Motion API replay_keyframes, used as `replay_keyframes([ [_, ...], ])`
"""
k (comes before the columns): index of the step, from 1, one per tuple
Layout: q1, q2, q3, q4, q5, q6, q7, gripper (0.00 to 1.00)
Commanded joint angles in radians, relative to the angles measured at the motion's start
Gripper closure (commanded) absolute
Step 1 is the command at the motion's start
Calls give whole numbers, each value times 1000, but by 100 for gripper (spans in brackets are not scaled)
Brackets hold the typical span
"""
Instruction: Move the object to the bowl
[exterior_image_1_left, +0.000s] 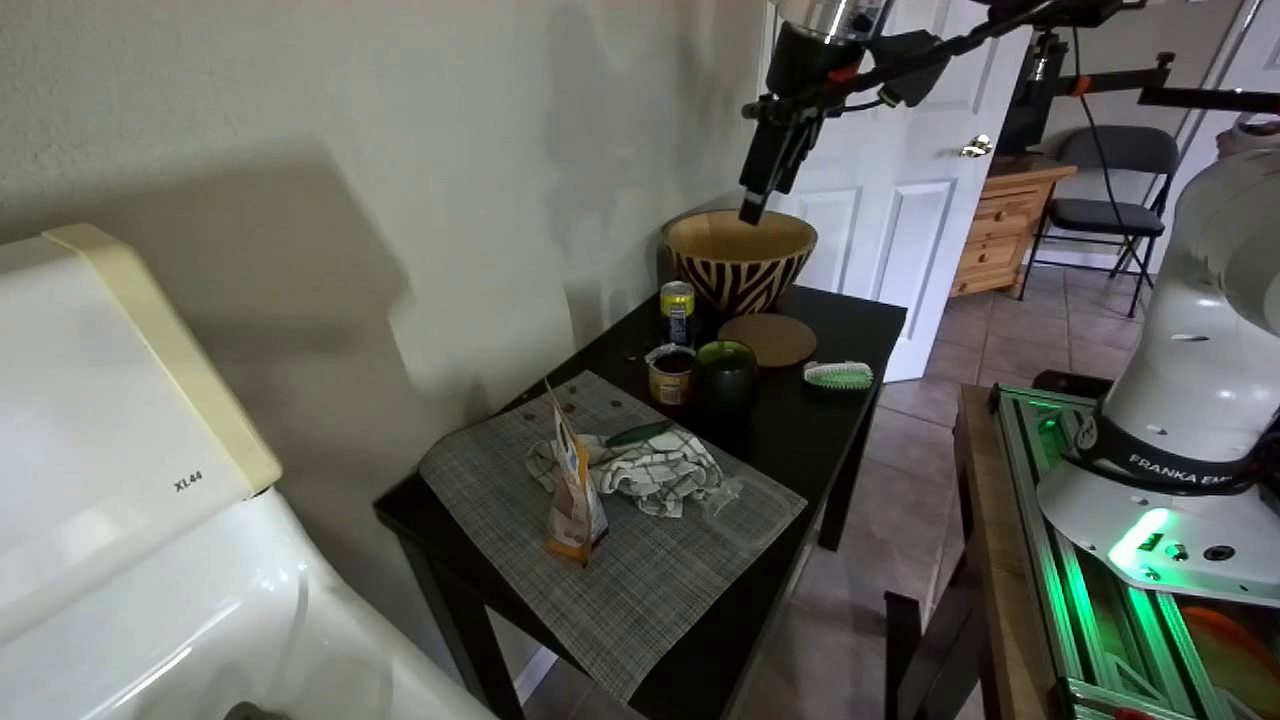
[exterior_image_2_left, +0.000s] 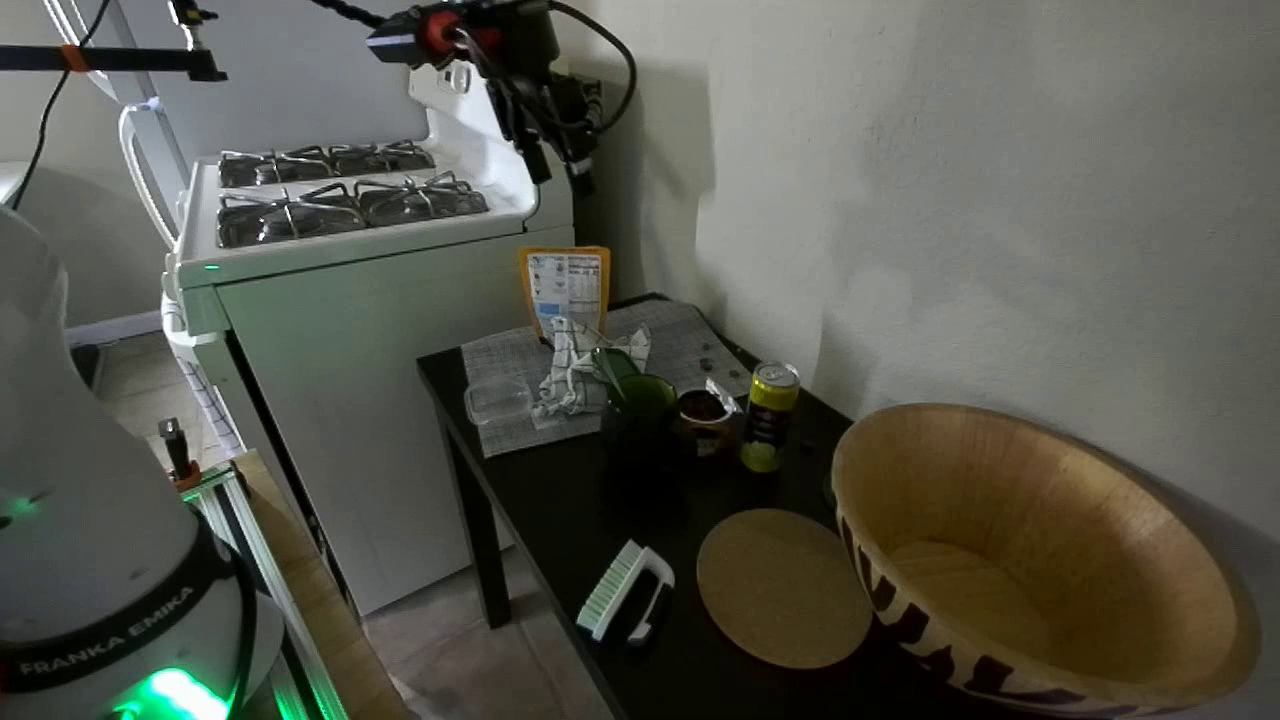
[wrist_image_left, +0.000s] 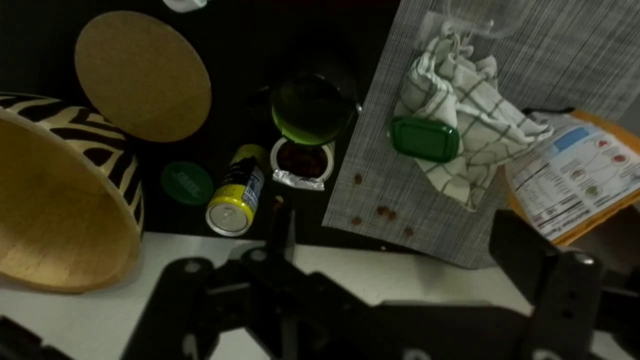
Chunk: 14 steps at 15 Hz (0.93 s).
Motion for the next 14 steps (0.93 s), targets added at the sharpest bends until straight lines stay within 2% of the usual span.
replay_keyframes([
  [1,-51,222,-24,135,-25,30,56,0],
  [7,-119,514,-97,374,-133,15,147,0],
  [14,-102,734,-229,571,-152,-34,229,0],
])
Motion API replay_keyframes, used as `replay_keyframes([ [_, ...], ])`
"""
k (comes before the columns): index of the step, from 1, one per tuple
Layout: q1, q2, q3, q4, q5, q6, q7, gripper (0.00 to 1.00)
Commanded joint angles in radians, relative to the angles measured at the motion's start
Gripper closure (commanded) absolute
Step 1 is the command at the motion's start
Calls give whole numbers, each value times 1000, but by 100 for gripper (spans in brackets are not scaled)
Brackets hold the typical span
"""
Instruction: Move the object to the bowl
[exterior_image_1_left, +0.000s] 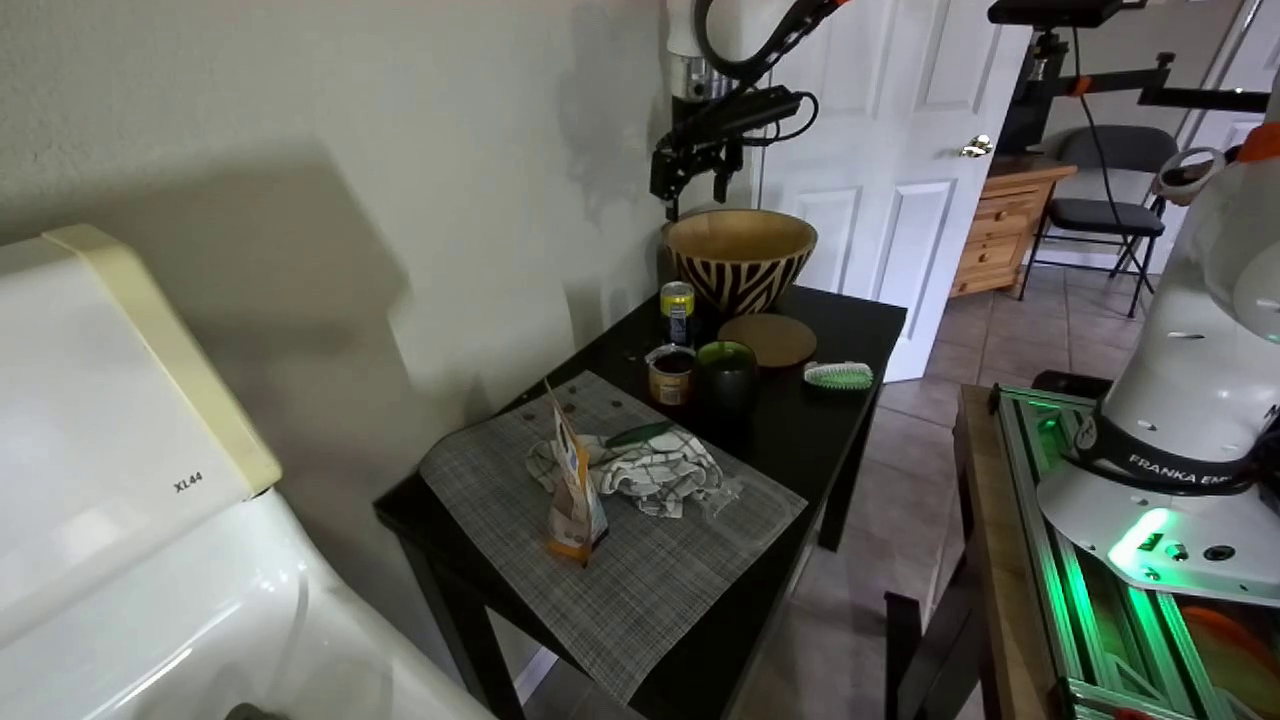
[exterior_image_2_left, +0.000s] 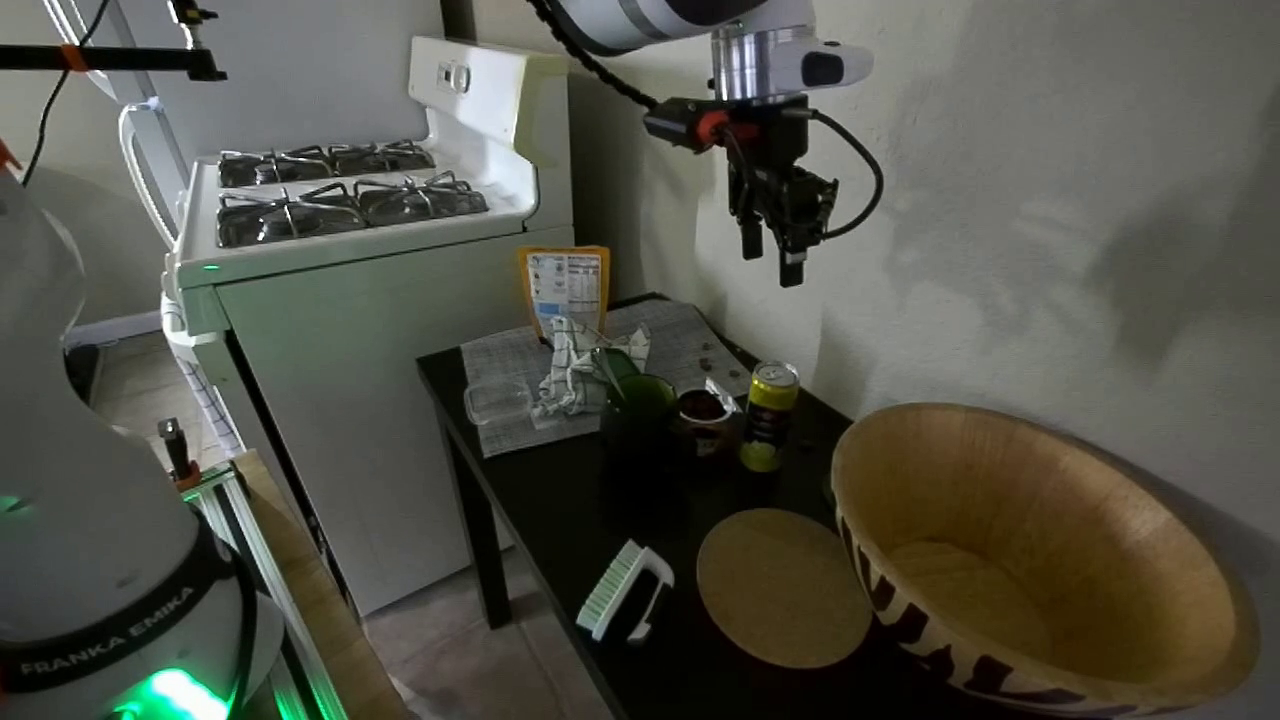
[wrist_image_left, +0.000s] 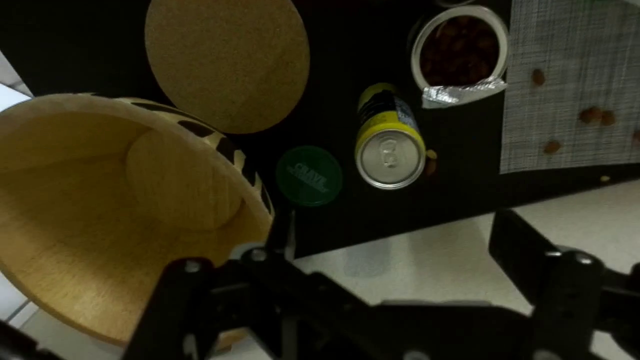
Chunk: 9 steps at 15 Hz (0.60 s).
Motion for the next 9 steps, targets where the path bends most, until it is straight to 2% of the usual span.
replay_keyframes([
  [1,34,100,-44,97,-18,-74,15,0],
  [4,49,128,-49,128,-1,-203,-116,0],
  [6,64,139,-63,133,-64,-281,-69,0],
  [7,61,121,-63,111,-24,-220,-76,0],
  [9,67,128,-67,116,-39,-253,-75,0],
])
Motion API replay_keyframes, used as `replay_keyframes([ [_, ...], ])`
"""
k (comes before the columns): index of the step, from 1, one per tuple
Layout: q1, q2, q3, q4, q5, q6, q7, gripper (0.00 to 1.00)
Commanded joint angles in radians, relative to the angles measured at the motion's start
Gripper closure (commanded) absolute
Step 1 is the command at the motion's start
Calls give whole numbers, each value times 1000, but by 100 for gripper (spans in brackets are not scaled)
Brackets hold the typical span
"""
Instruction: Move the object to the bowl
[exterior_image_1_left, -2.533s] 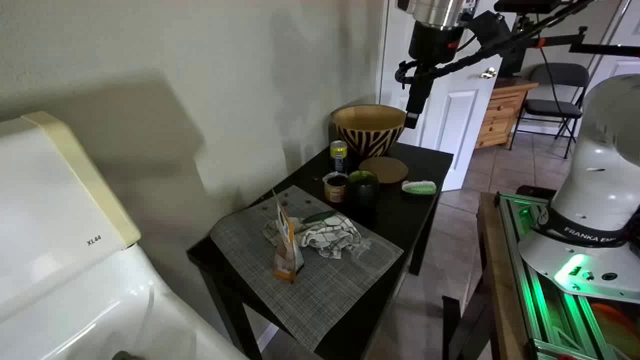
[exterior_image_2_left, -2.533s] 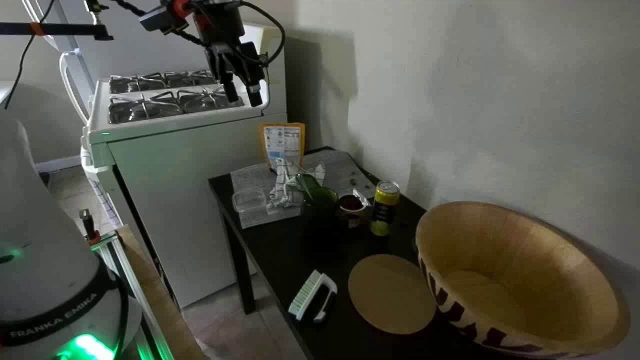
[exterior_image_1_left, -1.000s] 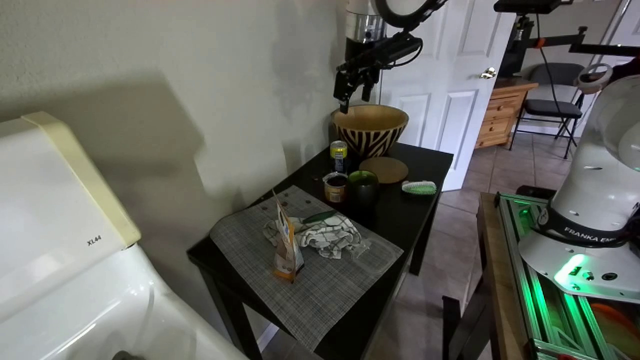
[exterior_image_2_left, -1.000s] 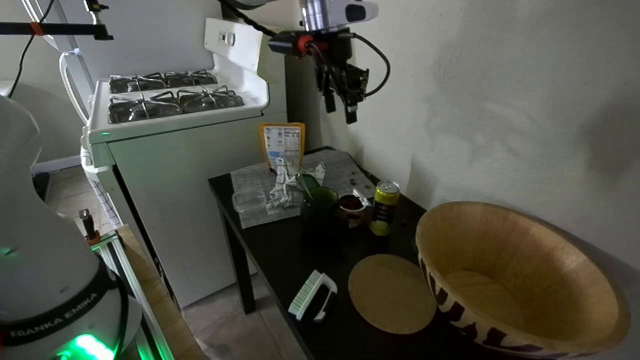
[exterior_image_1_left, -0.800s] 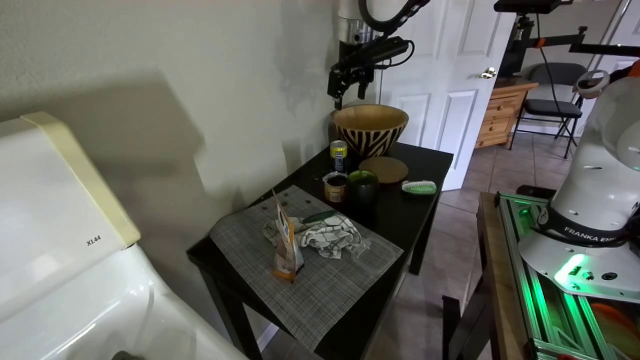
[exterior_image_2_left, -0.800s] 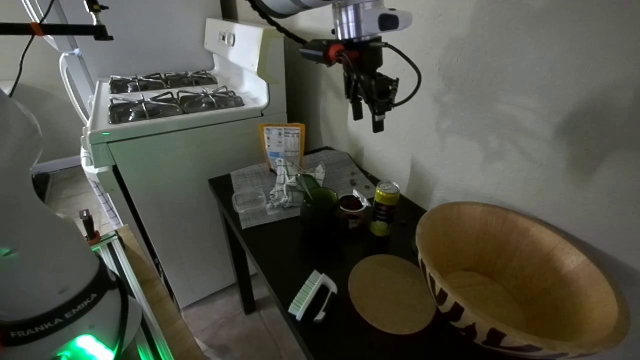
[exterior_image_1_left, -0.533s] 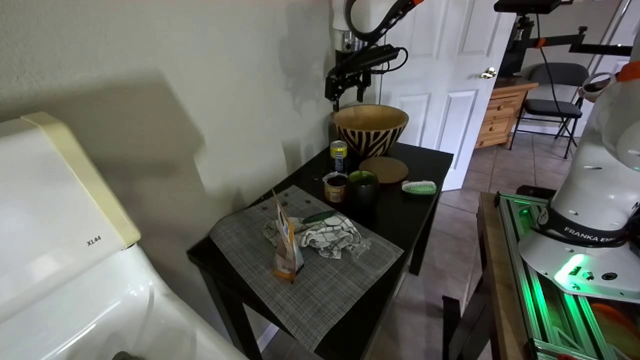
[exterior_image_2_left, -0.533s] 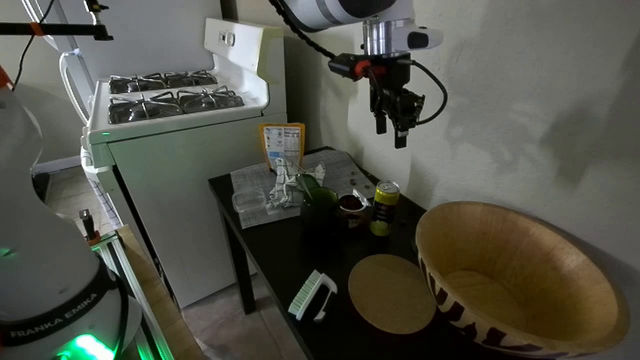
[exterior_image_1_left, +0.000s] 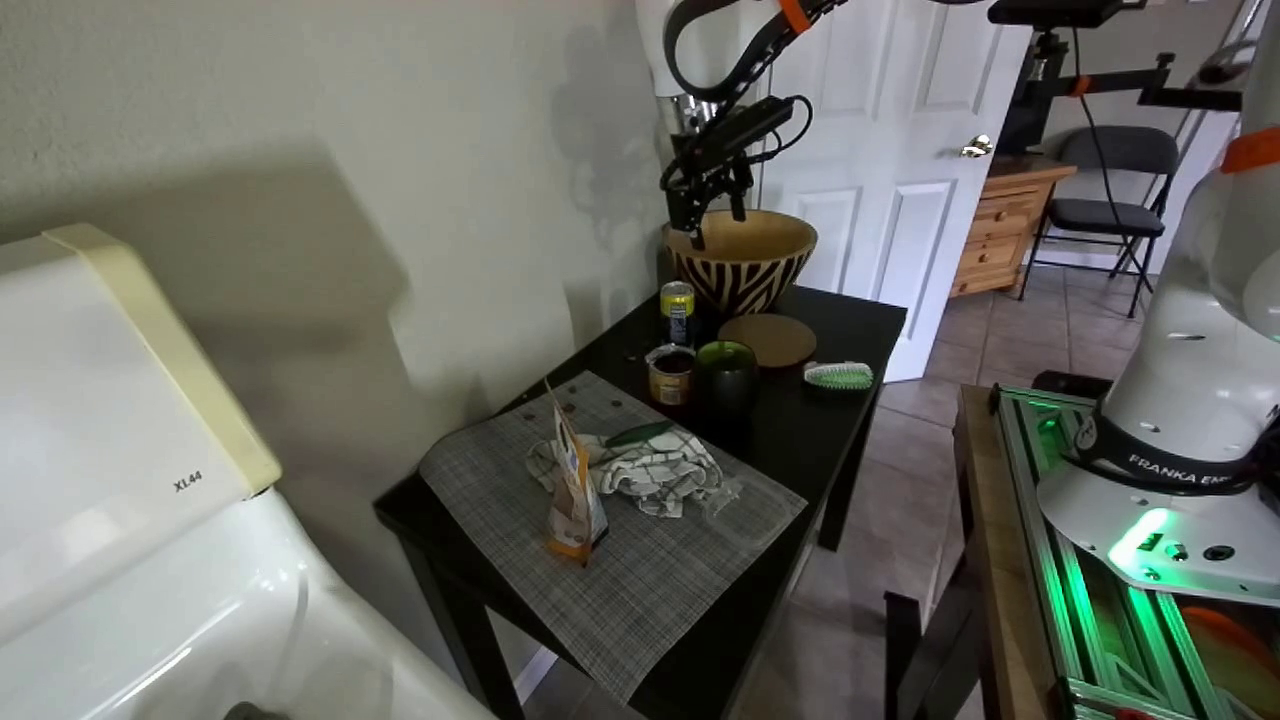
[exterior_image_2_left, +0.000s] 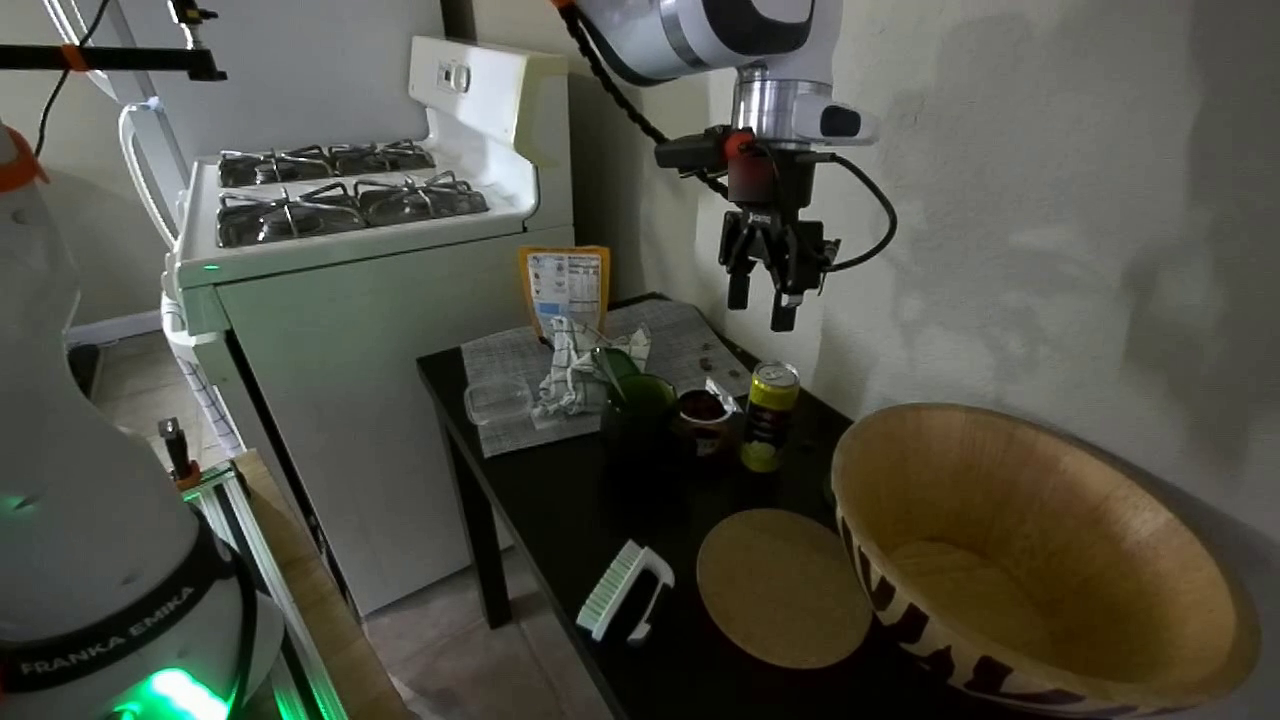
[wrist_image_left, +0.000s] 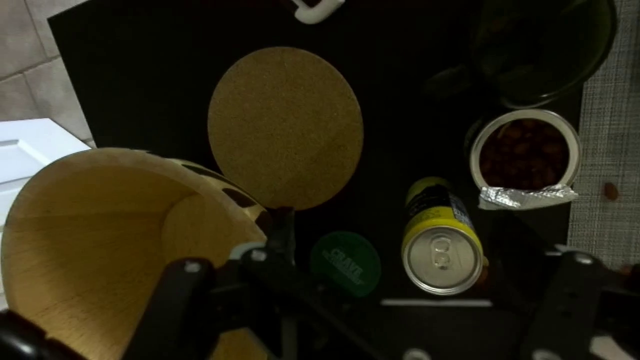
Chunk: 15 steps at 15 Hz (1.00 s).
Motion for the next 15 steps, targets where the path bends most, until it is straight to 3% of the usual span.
replay_keyframes([
  [1,21,2,-22,2,2,-2,-3,0],
  [3,18,-18,-20,-37,7,53,-40,0],
  [4,3,-4,-14,-39,63,61,-167,0],
  [10,-45,53,-16,-30,267,59,-565,0],
  [15,-54,52,-17,-70,338,232,-602,0],
])
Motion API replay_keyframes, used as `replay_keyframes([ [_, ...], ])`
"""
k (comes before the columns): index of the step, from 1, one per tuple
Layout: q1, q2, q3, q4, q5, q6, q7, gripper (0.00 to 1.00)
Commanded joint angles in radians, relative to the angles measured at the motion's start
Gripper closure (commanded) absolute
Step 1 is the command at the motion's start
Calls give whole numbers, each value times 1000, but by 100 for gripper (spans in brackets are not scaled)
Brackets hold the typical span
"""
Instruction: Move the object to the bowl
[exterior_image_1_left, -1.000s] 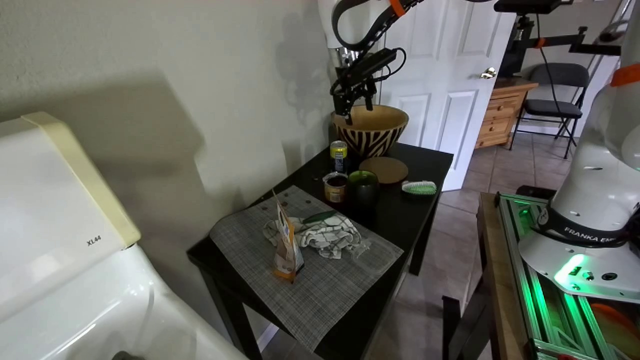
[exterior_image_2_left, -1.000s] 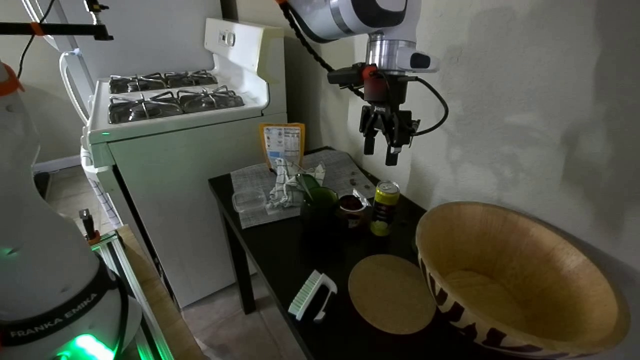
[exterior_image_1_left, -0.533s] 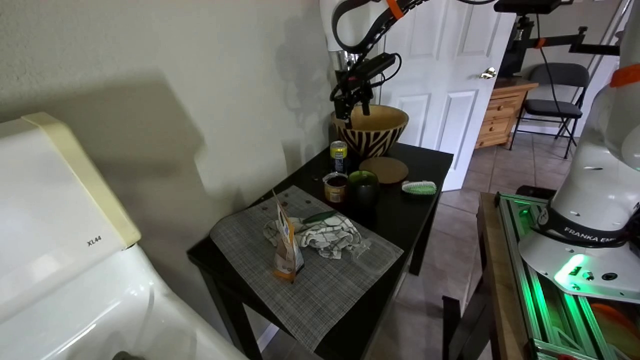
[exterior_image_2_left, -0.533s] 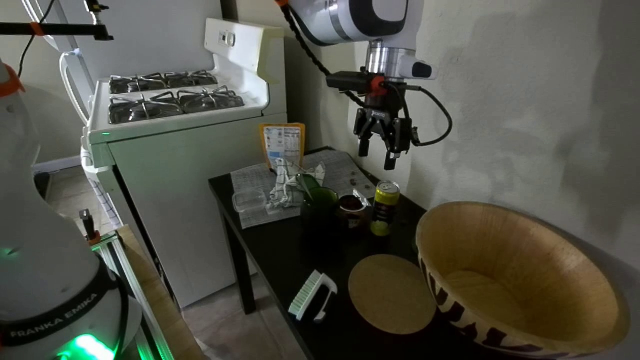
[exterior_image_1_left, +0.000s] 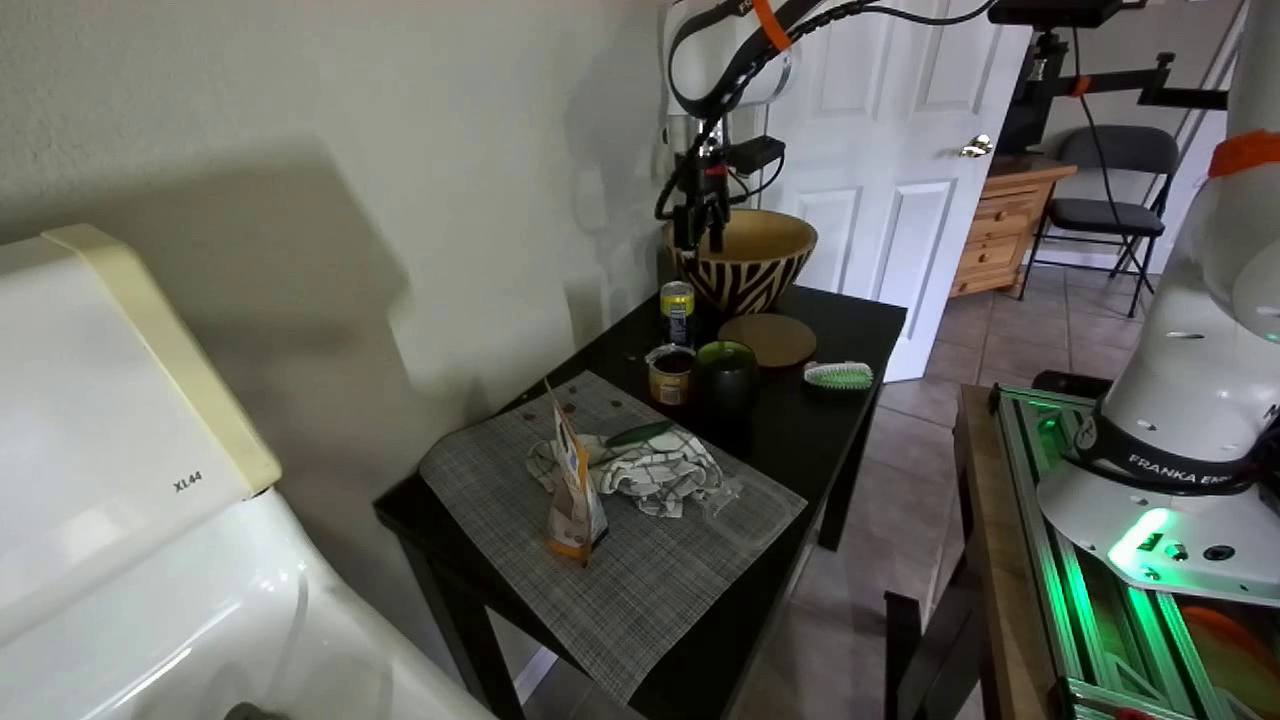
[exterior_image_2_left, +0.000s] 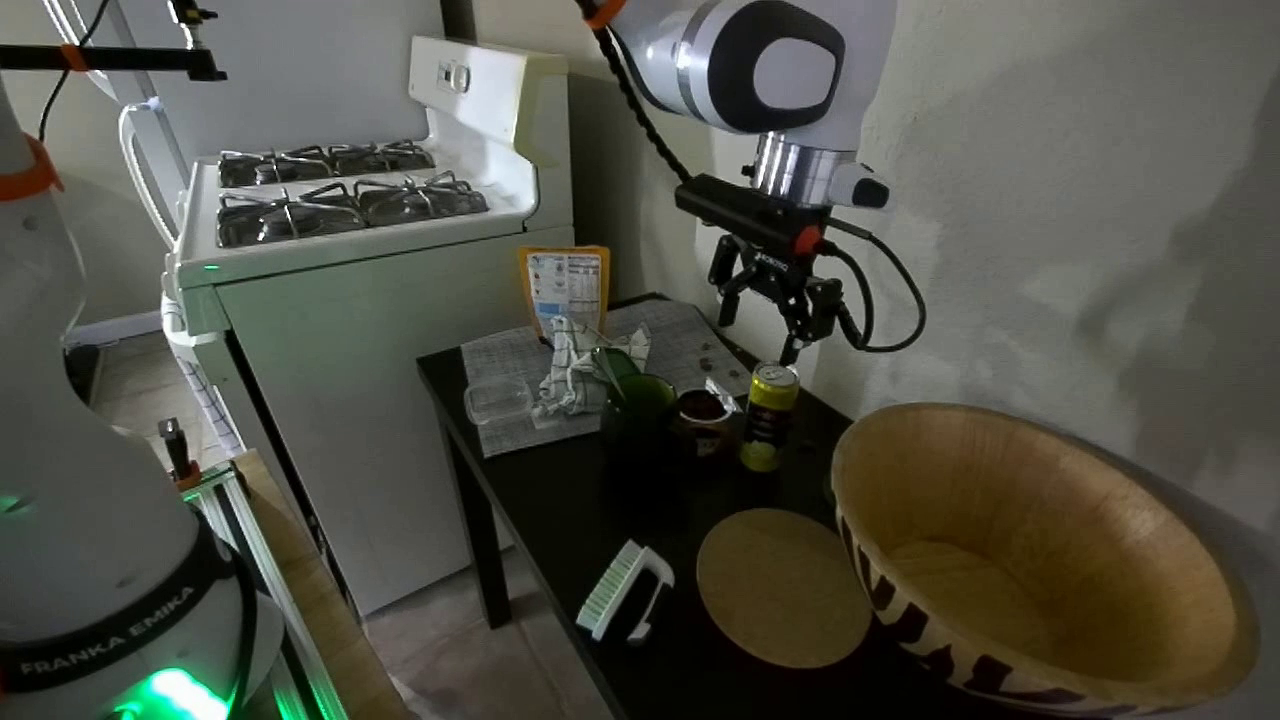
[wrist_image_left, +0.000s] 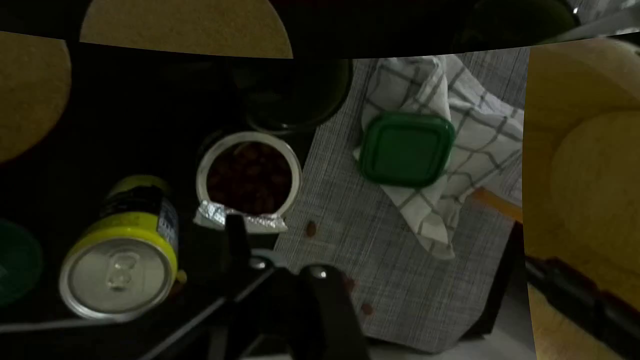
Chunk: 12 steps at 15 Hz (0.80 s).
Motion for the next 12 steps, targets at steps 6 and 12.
replay_keyframes([
  [6,-4,29,5,0,70,61,-69,0],
  [12,-15,98,26,-5,135,238,-136,0],
])
